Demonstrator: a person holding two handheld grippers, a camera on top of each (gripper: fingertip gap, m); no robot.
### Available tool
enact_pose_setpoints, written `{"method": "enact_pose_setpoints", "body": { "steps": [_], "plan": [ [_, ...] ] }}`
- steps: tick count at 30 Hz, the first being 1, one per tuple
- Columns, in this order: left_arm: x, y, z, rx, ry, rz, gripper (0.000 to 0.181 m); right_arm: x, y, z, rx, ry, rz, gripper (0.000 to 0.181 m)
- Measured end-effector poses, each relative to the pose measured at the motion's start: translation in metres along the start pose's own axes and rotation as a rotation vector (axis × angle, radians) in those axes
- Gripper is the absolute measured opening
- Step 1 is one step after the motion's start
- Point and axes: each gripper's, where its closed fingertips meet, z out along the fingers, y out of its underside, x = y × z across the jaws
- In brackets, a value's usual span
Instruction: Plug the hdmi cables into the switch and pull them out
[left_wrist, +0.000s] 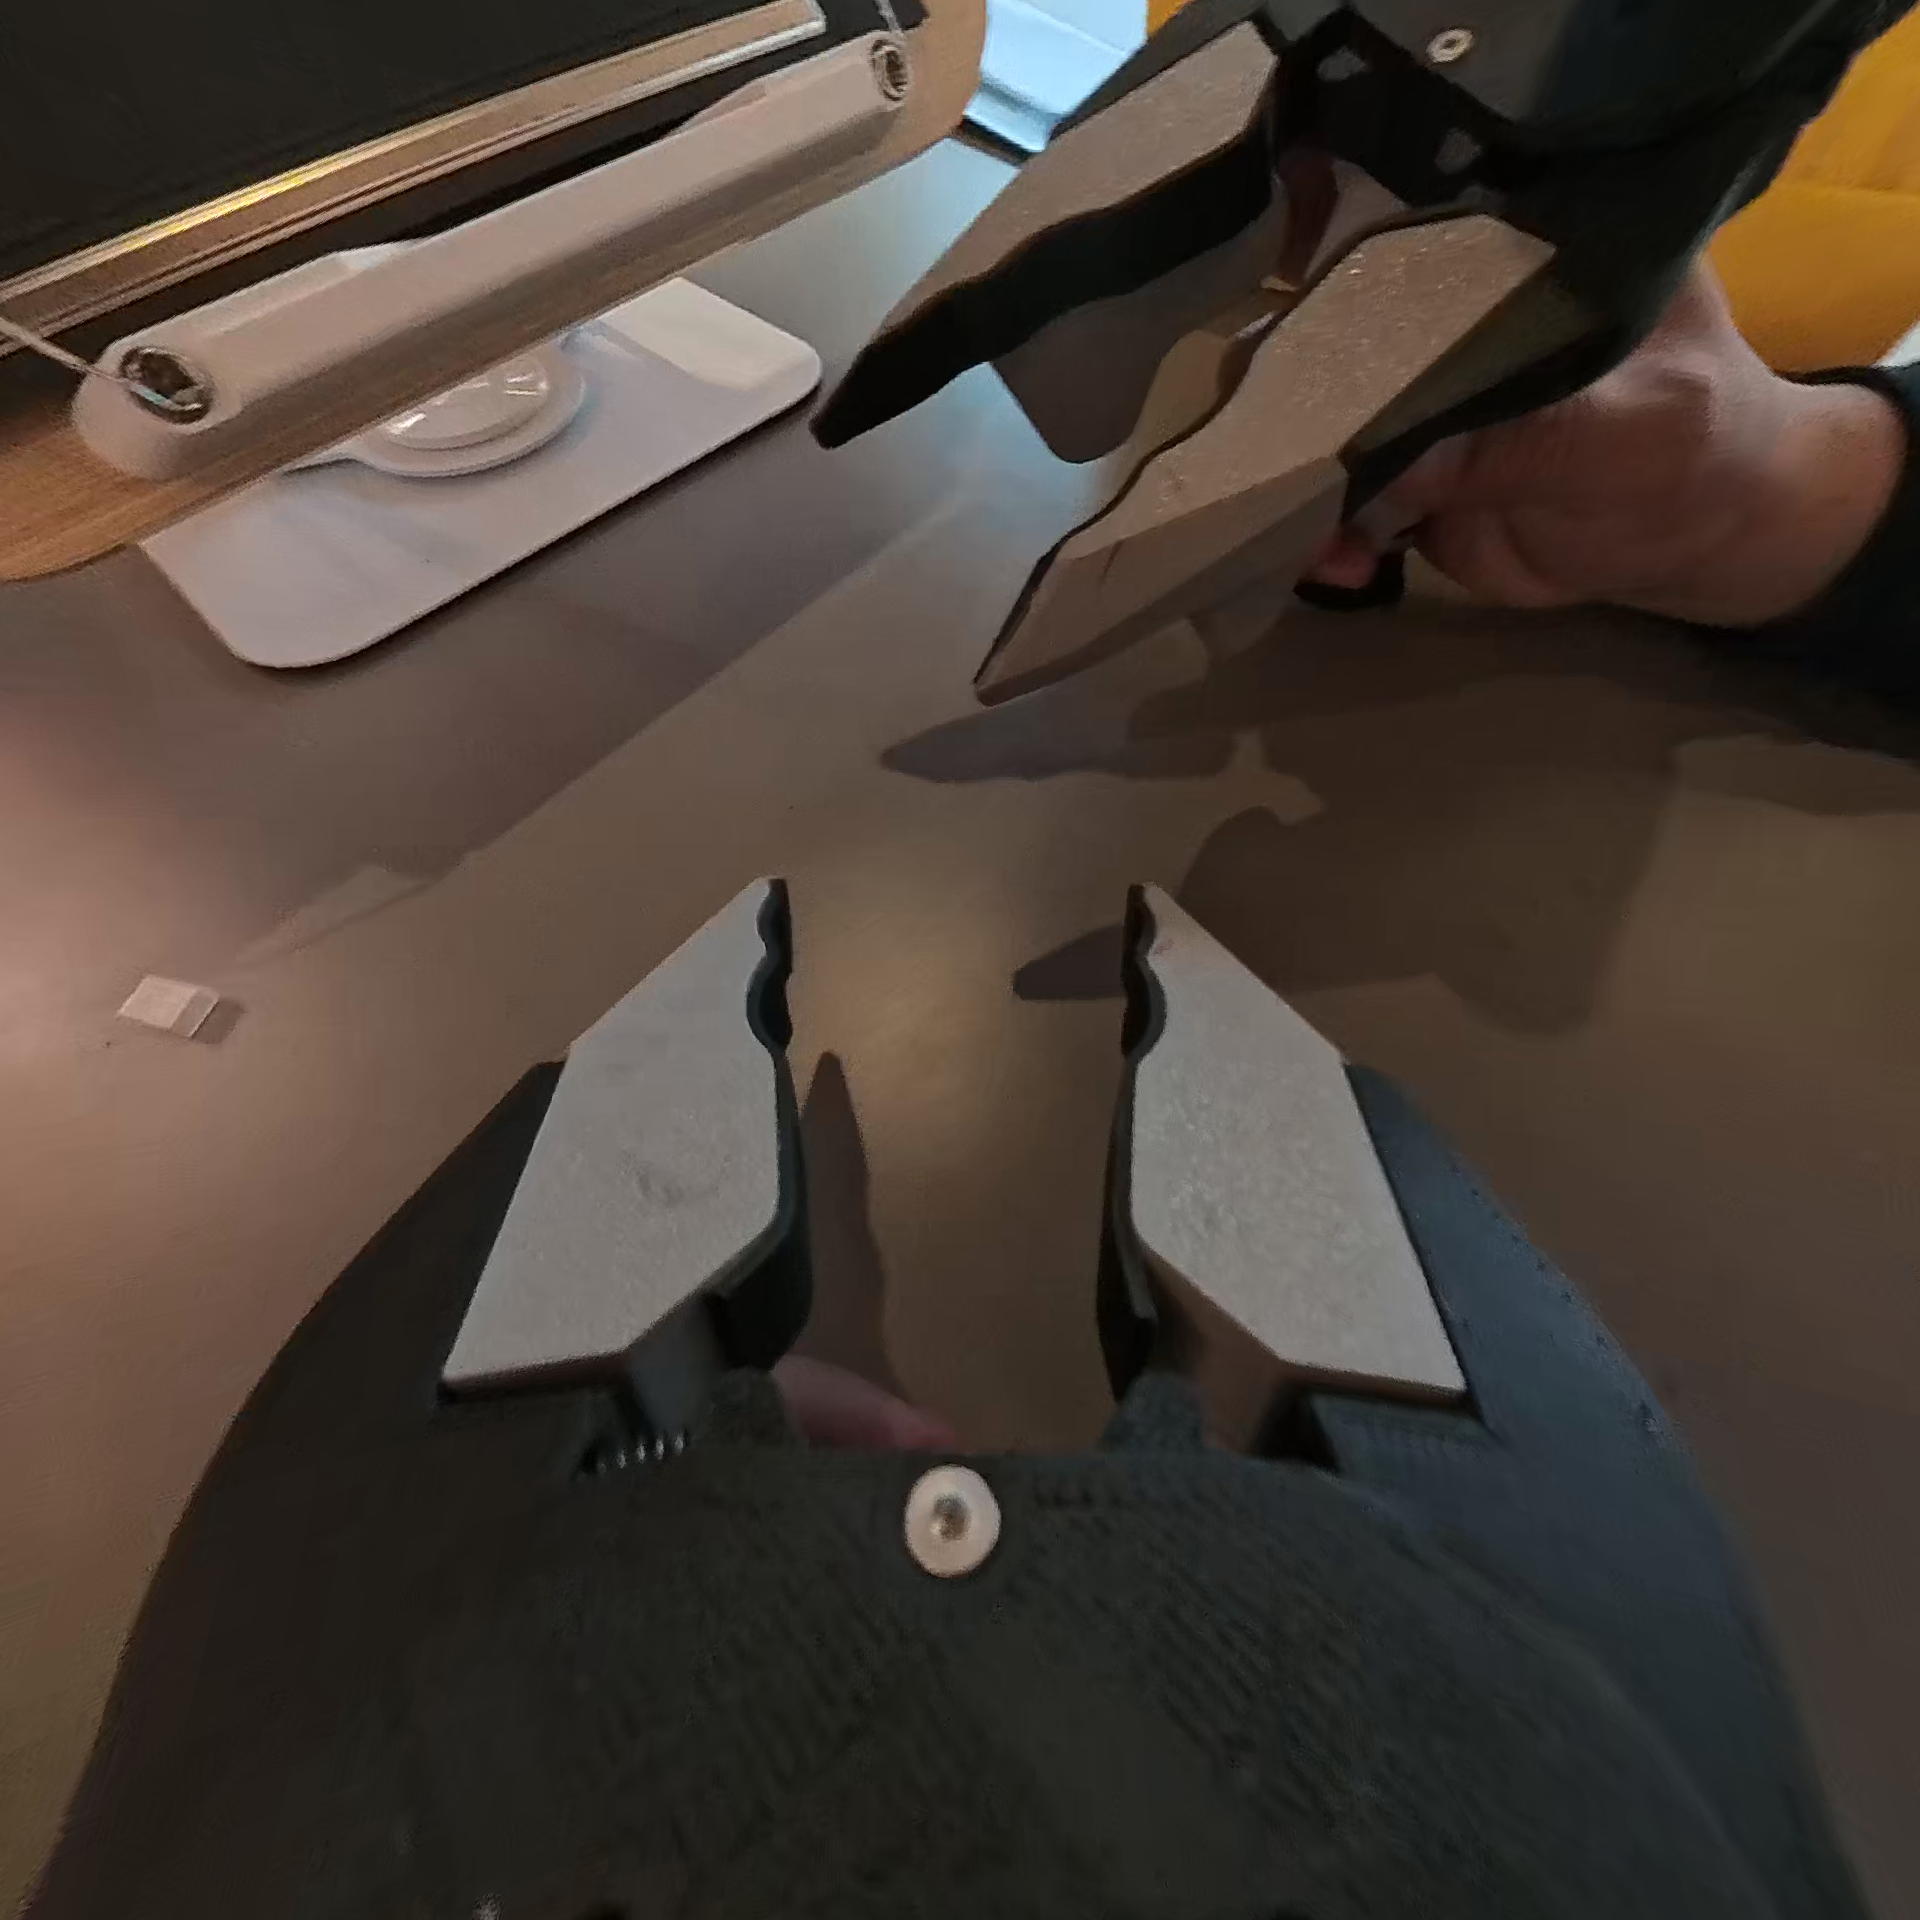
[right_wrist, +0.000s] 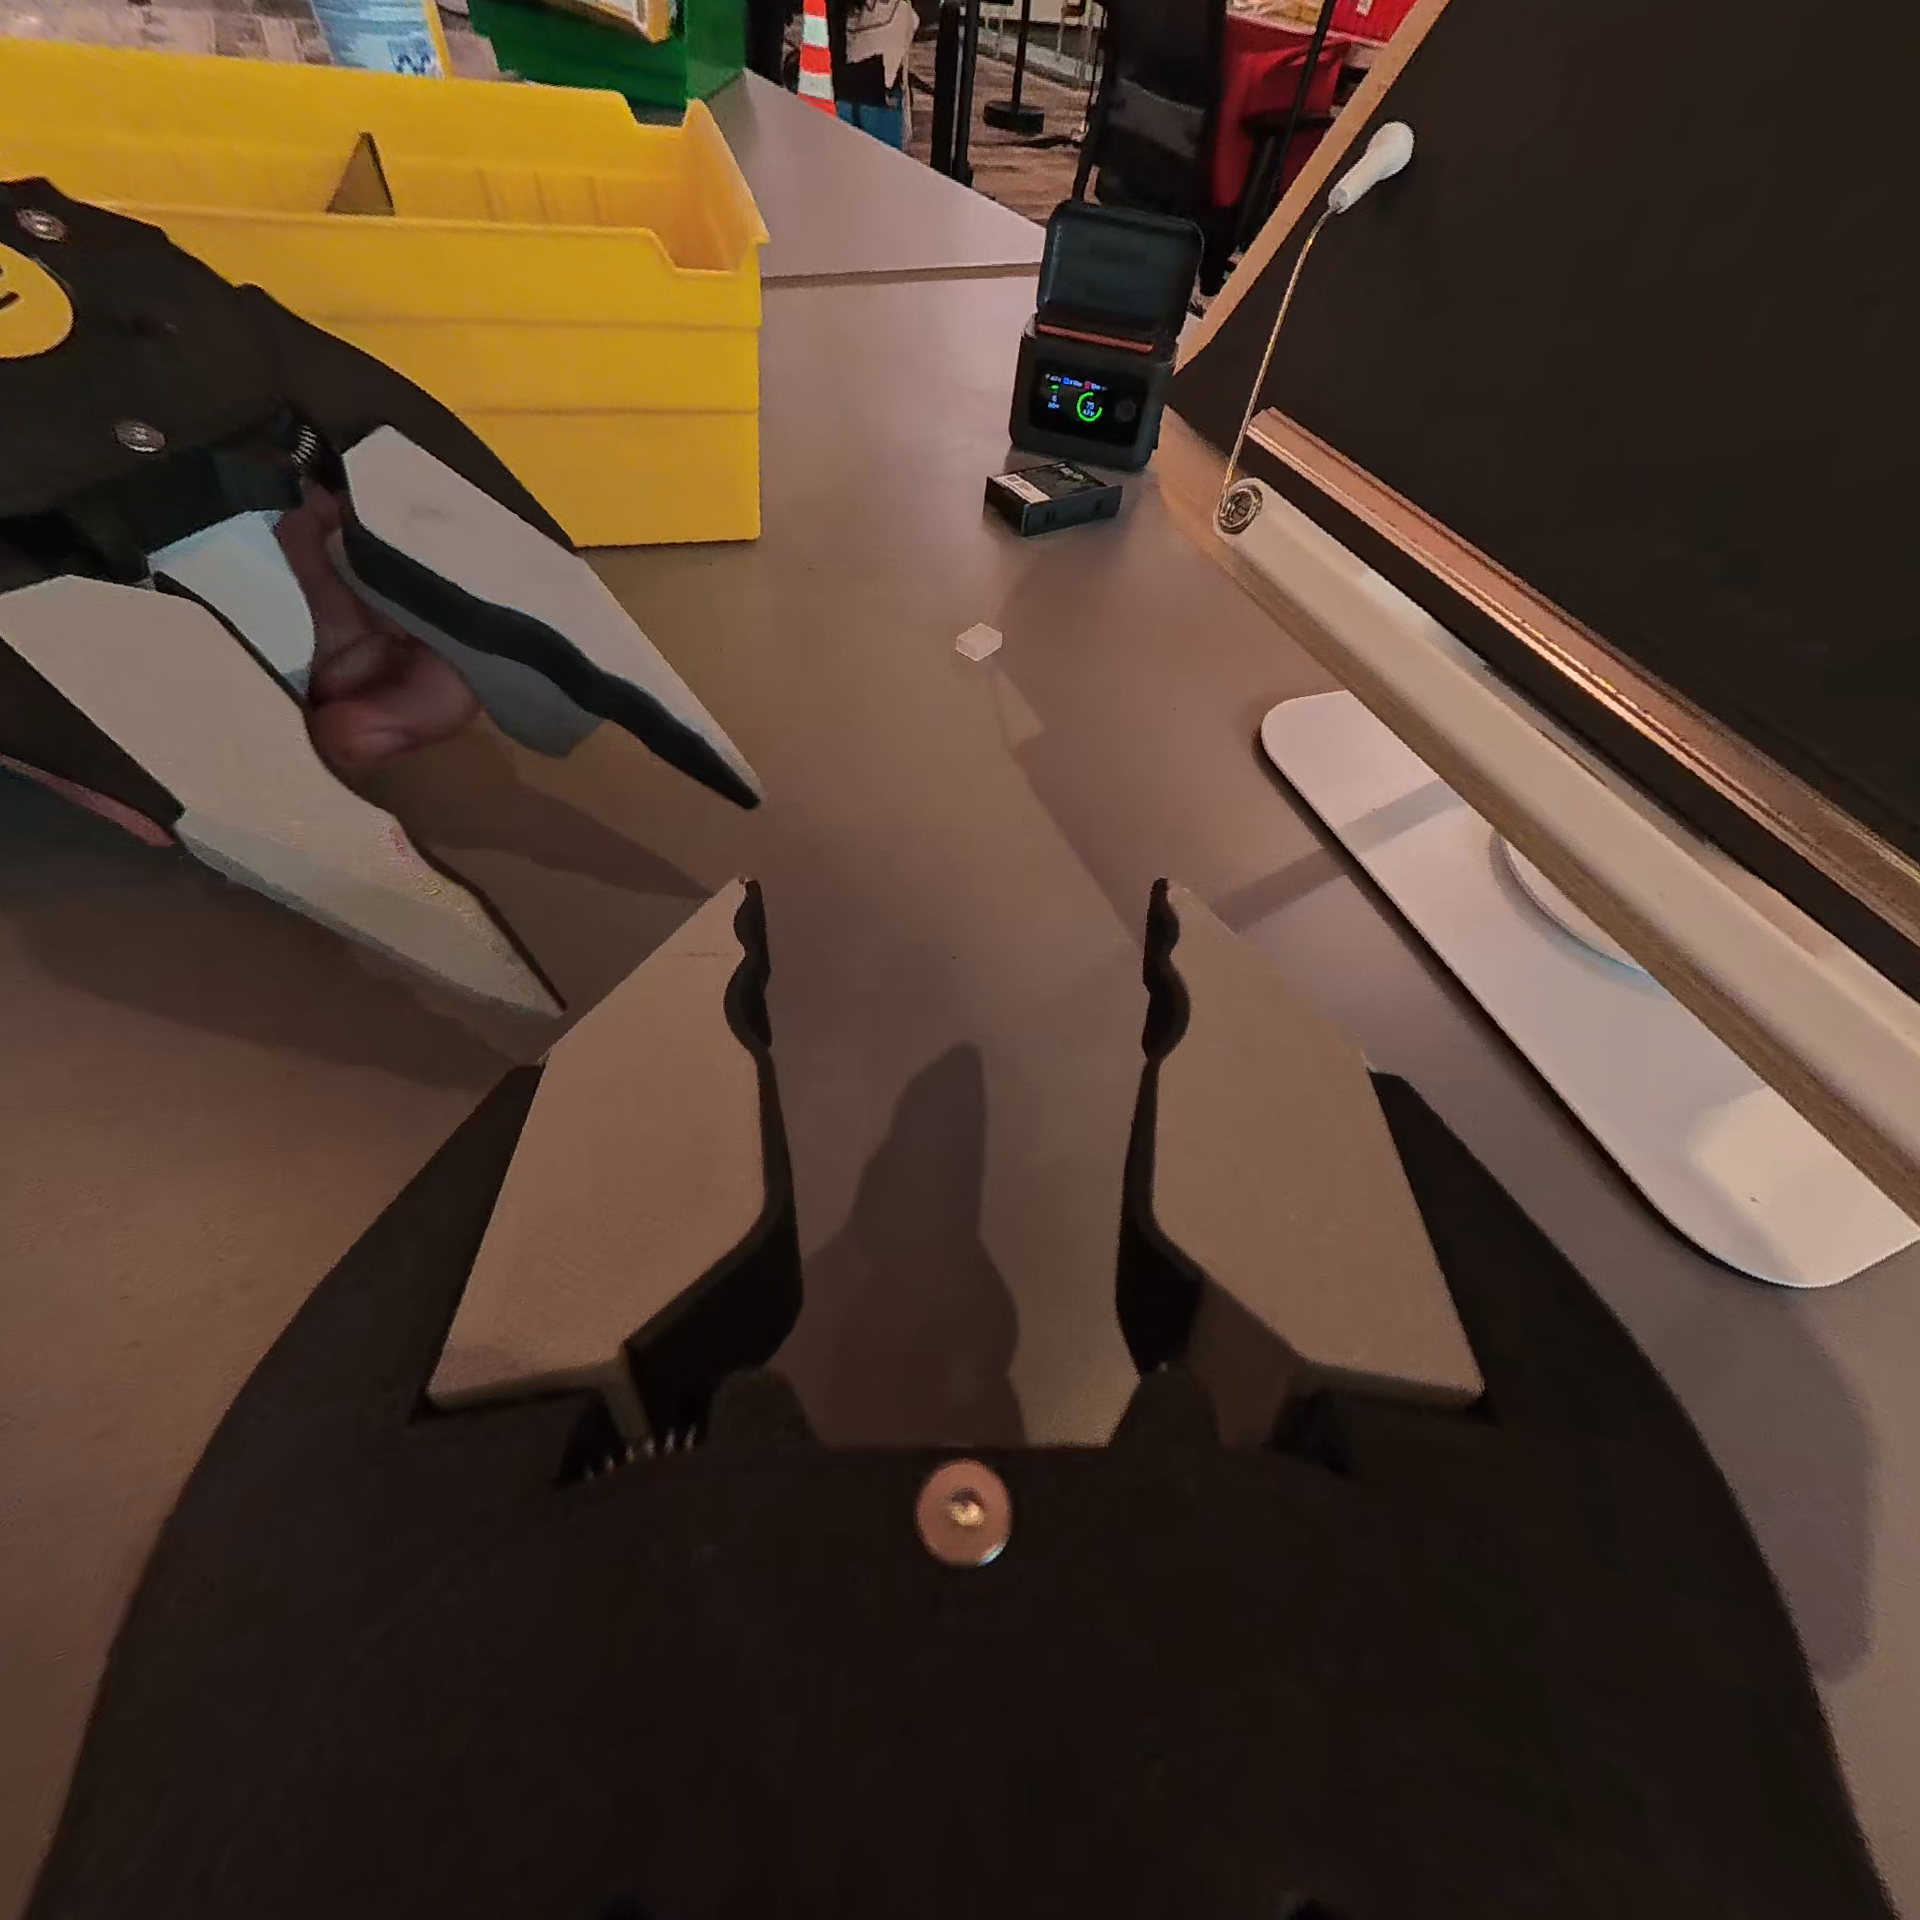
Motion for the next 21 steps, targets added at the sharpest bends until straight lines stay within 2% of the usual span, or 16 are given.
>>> {"method": "enact_pose_setpoints", "body": {
  "steps": [3, 7, 10, 12, 14, 16, 18, 21],
  "plan": [
    [0.007, -0.003, -0.015, -0.003, -0.055, -0.024, 0.066, 0.002, 0.003, -0.002, -0.001, 0.011, 0.020, 0.071],
    [0.000, -0.024, -0.068, 0.014, -0.121, -0.066, 0.073, 0.004, 0.009, -0.003, -0.021, 0.016, 0.045, 0.070],
    [-0.044, -0.045, -0.129, -0.019, -0.255, -0.111, 0.078, 0.004, 0.009, -0.003, -0.023, 0.016, 0.047, 0.070],
    [-0.096, -0.047, -0.170, -0.092, -0.422, -0.116, 0.079, 0.004, 0.009, -0.003, -0.027, 0.015, 0.045, 0.069],
    [-0.151, -0.033, -0.203, -0.194, -0.540, -0.176, 0.078, 0.003, 0.010, -0.003, -0.033, 0.010, 0.046, 0.069],
    [-0.199, -0.006, -0.221, -0.303, -0.593, -0.323, 0.077, 0.001, 0.010, -0.003, -0.035, 0.005, 0.048, 0.068],
    [-0.236, 0.026, -0.227, -0.389, -0.627, -0.489, 0.076, -0.001, 0.009, -0.003, -0.033, -0.002, 0.052, 0.067],
    [-0.263, 0.069, -0.218, -0.513, -0.639, -0.625, 0.070, -0.004, 0.009, -0.003, -0.037, -0.014, 0.048, 0.067]
  ]
}}
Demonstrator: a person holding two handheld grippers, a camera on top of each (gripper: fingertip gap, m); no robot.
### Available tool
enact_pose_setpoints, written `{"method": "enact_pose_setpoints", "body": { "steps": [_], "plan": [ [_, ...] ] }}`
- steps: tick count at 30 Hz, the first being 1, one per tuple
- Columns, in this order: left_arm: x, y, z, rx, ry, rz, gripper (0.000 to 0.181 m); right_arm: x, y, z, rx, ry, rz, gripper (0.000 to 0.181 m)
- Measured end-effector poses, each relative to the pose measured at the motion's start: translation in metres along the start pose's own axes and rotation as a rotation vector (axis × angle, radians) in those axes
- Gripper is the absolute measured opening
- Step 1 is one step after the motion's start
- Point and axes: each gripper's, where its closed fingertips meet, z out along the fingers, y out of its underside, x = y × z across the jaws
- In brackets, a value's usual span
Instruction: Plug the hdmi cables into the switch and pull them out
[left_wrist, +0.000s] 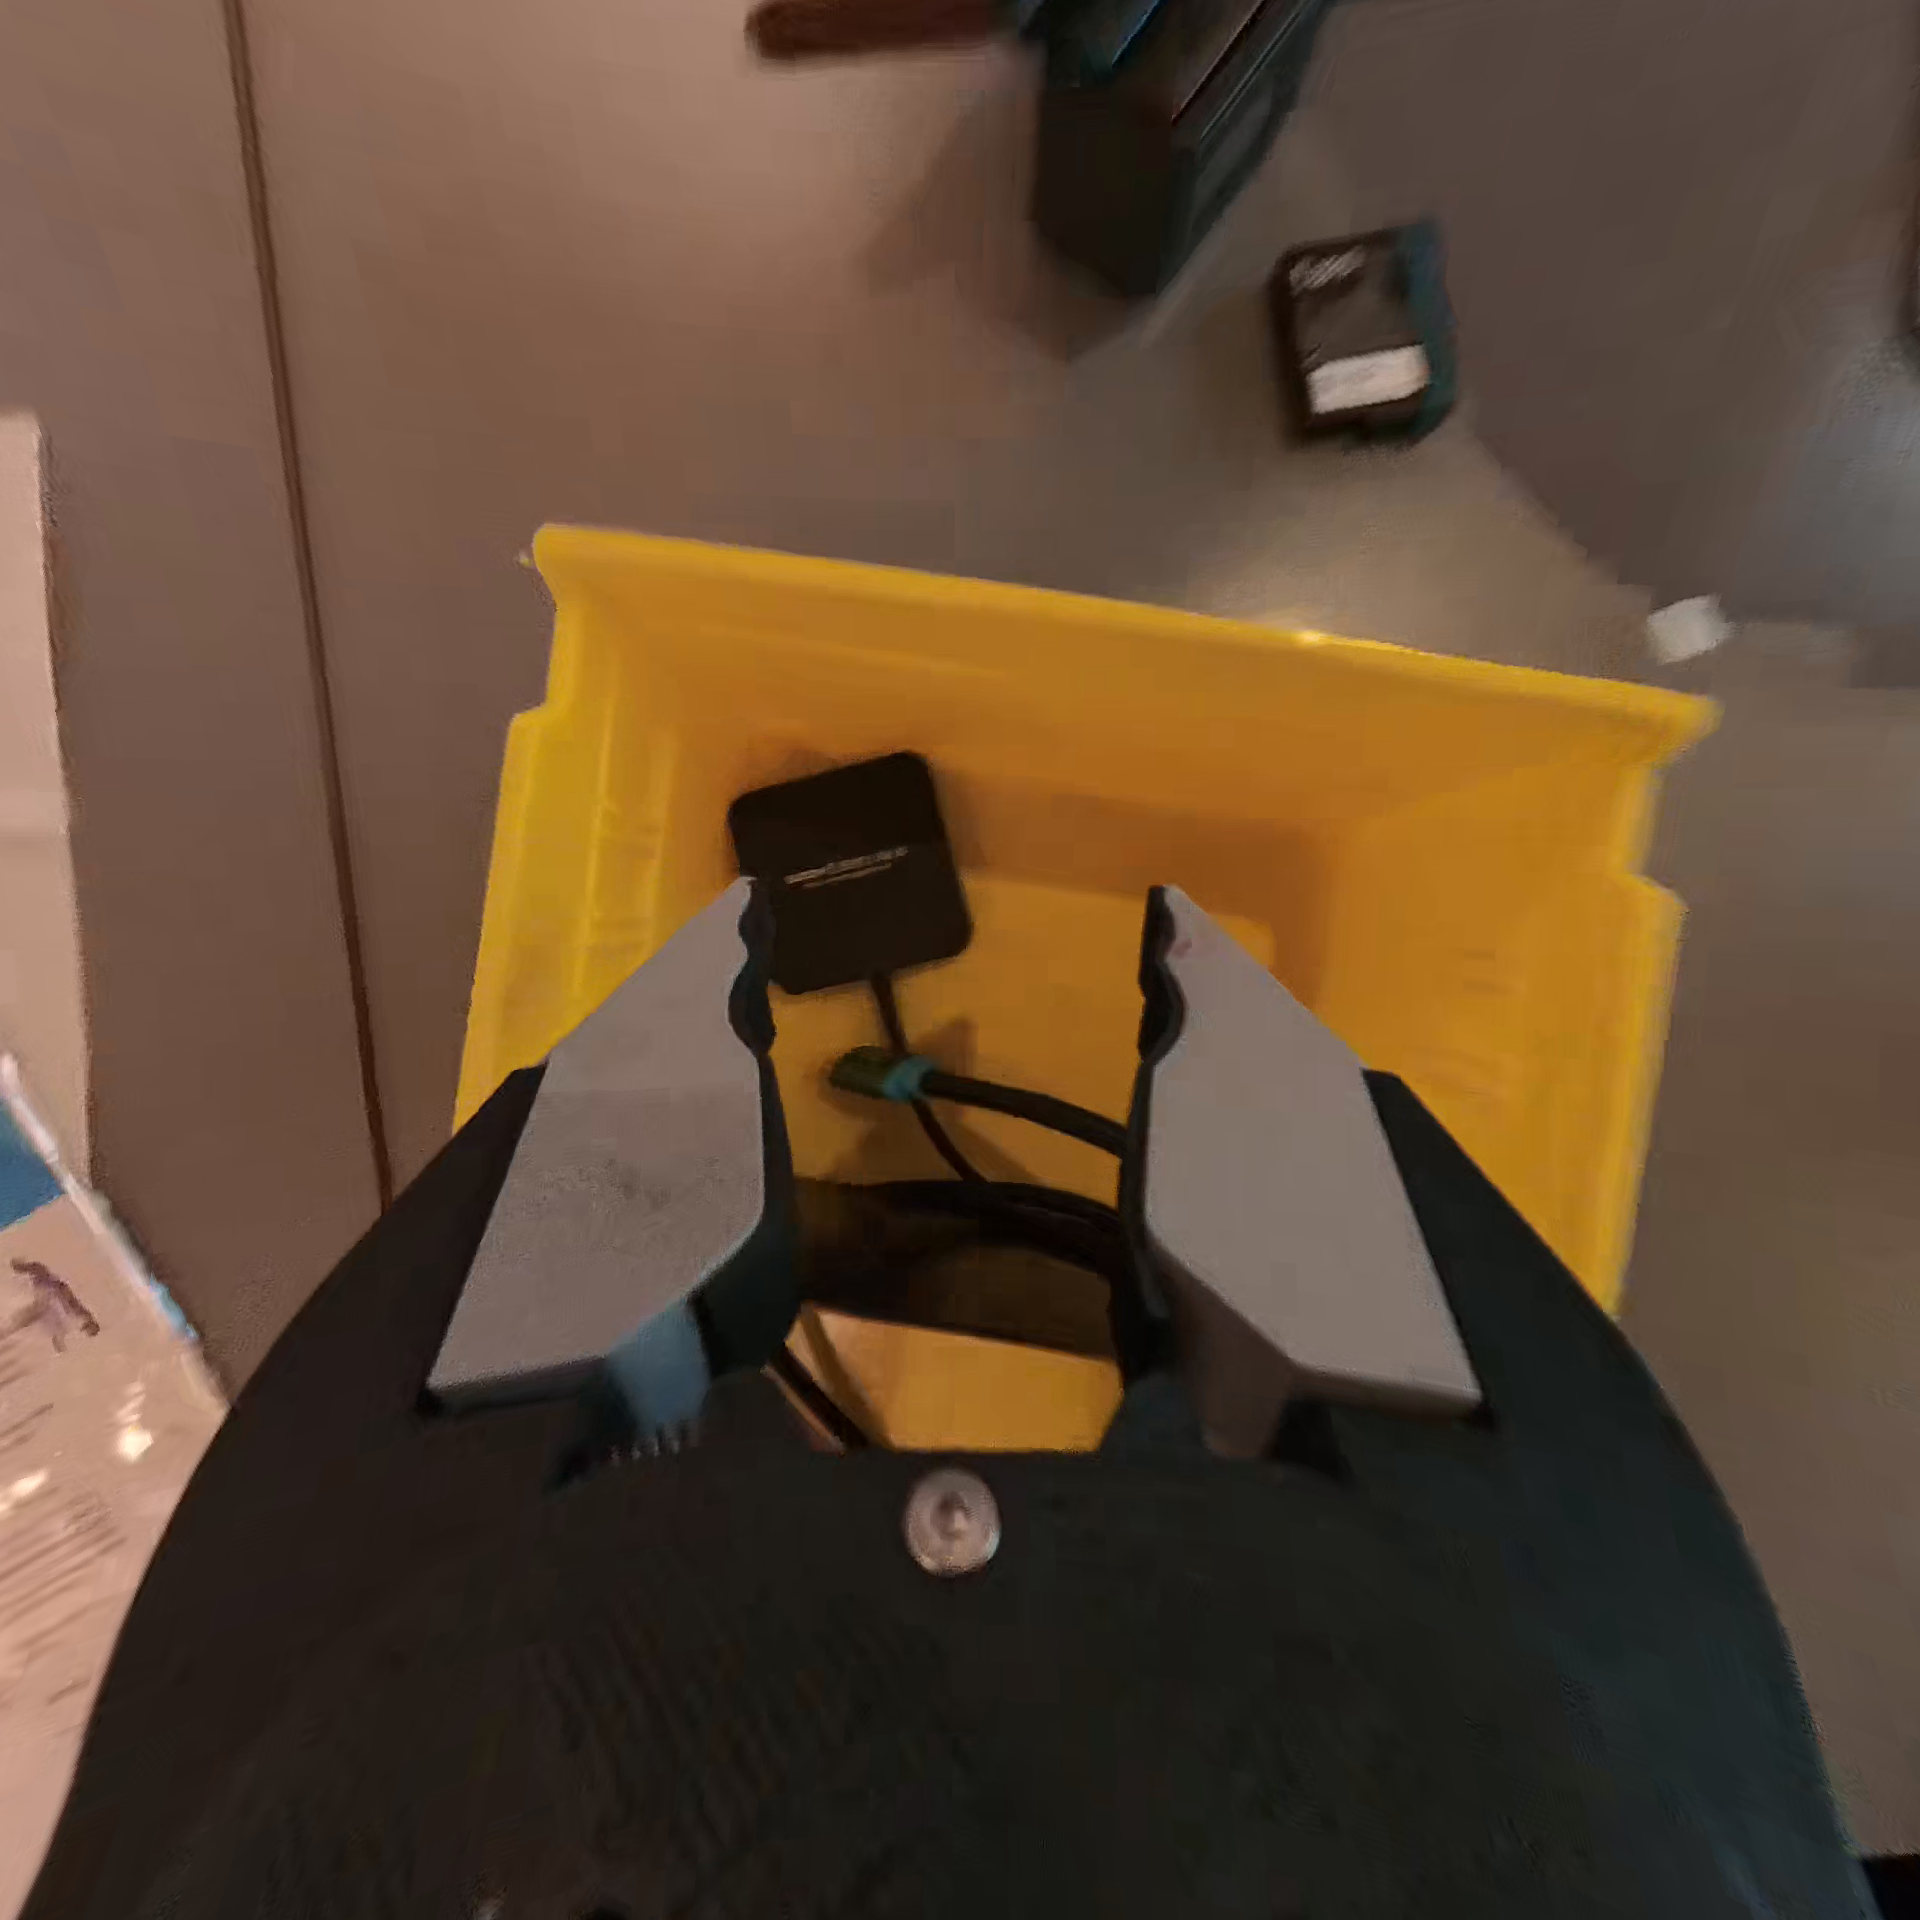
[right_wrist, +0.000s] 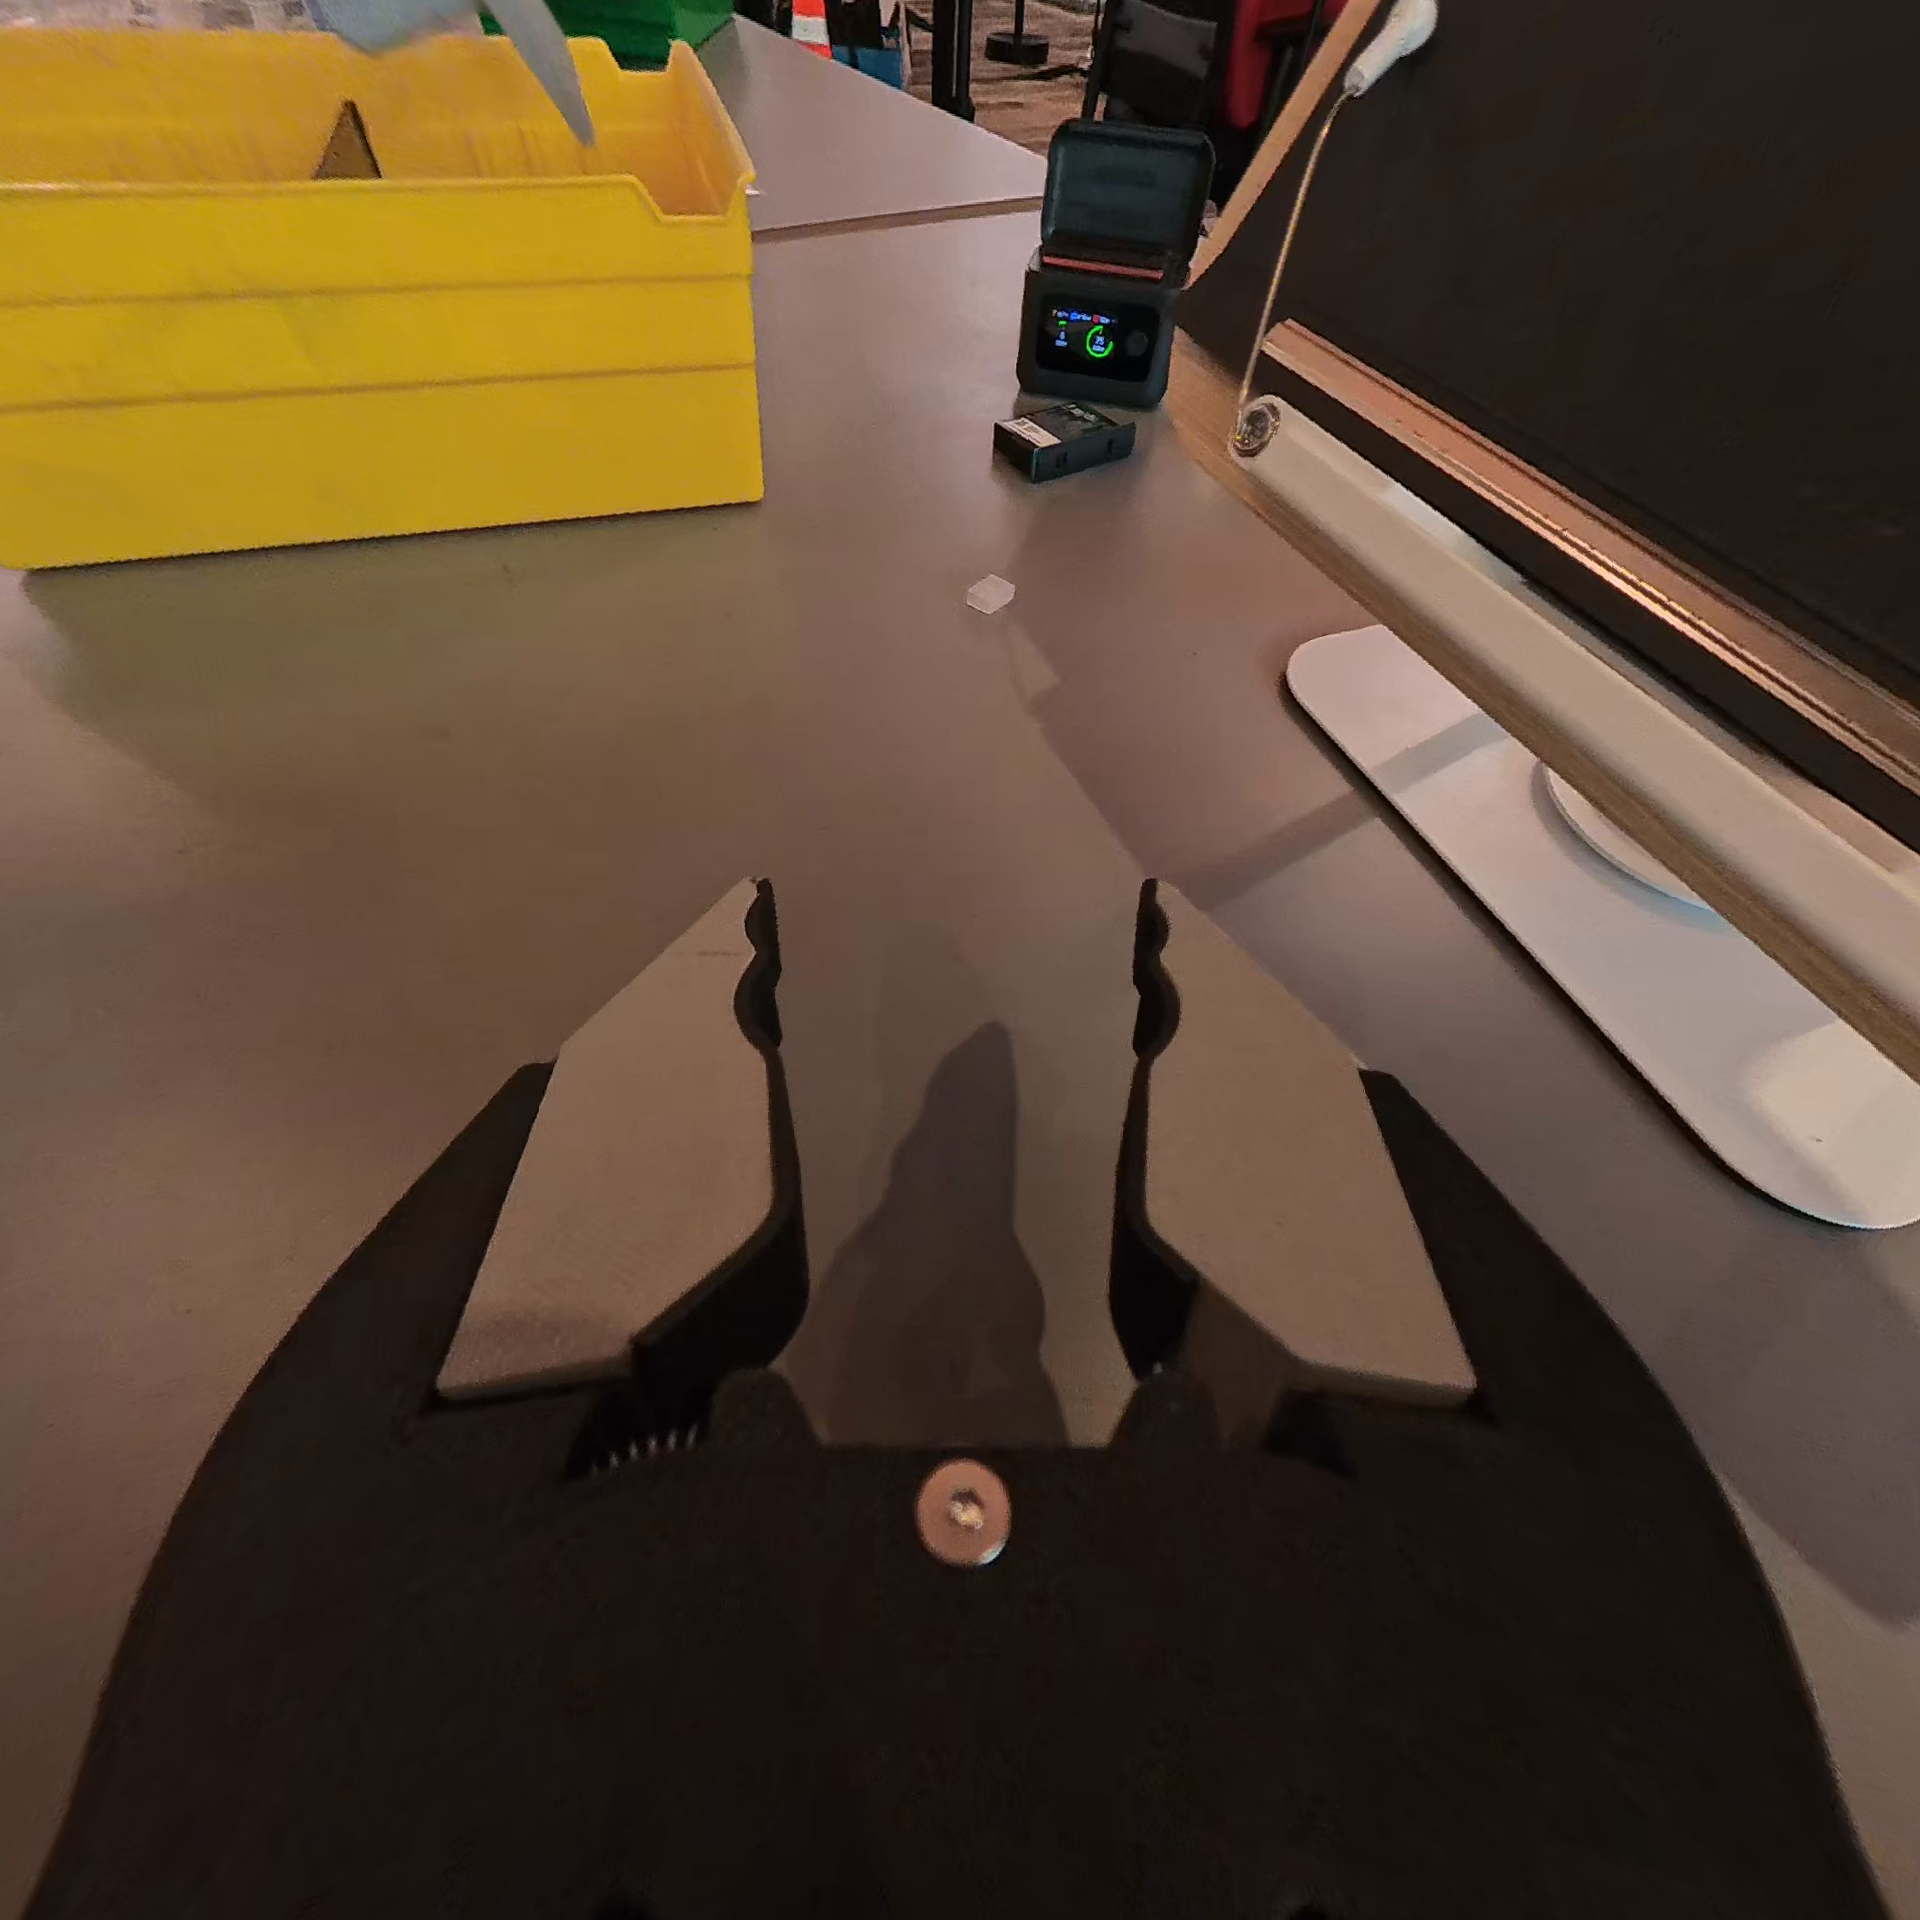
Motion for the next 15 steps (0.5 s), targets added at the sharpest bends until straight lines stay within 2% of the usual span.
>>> {"method": "enact_pose_setpoints", "body": {
  "steps": [2, 4, 10, 15],
  "plan": [
    [-0.016, 0.010, 0.022, -0.092, -0.103, 0.037, 0.070, -0.002, 0.000, 0.000, -0.002, -0.005, -0.004, 0.067],
    [-0.024, 0.018, 0.038, -0.172, -0.146, 0.035, 0.068, -0.004, 0.000, 0.000, -0.003, -0.014, -0.006, 0.066],
    [-0.031, 0.039, 0.070, -0.327, -0.149, -0.047, 0.072, -0.002, -0.001, 0.001, 0.002, -0.030, 0.012, 0.067],
    [-0.027, 0.051, 0.077, -0.416, -0.086, -0.068, 0.068, -0.002, -0.001, 0.001, 0.003, -0.045, 0.035, 0.066]
  ]
}}
